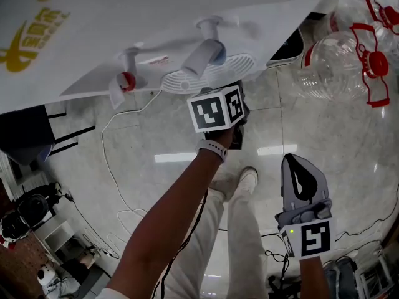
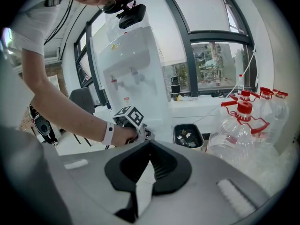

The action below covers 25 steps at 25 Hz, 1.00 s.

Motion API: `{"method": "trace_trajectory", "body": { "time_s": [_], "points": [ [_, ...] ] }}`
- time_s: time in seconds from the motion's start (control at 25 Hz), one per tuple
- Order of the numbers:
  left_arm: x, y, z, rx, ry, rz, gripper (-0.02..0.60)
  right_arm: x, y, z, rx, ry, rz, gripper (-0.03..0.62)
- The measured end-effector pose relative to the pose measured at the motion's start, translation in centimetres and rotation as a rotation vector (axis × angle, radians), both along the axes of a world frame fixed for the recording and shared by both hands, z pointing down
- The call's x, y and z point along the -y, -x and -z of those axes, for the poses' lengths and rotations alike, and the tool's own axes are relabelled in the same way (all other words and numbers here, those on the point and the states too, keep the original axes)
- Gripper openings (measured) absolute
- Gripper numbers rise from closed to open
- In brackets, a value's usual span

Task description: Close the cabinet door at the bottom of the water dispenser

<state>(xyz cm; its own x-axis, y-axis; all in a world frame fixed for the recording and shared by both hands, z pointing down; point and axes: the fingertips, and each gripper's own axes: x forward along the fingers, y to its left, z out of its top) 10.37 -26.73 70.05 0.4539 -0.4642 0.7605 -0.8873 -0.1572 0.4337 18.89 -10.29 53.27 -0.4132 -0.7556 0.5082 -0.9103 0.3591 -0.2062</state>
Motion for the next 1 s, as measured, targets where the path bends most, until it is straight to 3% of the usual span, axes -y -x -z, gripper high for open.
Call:
{"method": "trace_trajectory", "body": {
  "time_s": [0.44,1.0],
  "points": [
    [0.0,0.3,0.5,-0.004,-0.011,0.0,0.006,0.0,0.9,0.6,0.0,-0.008,0.003,0.009],
    [-5.0,1.5,4.1,-0.02,0.028,-0.013,0.006,-0.8,2.5,5.1,-0.005,-0.042,0.005,0.009]
  ]
}}
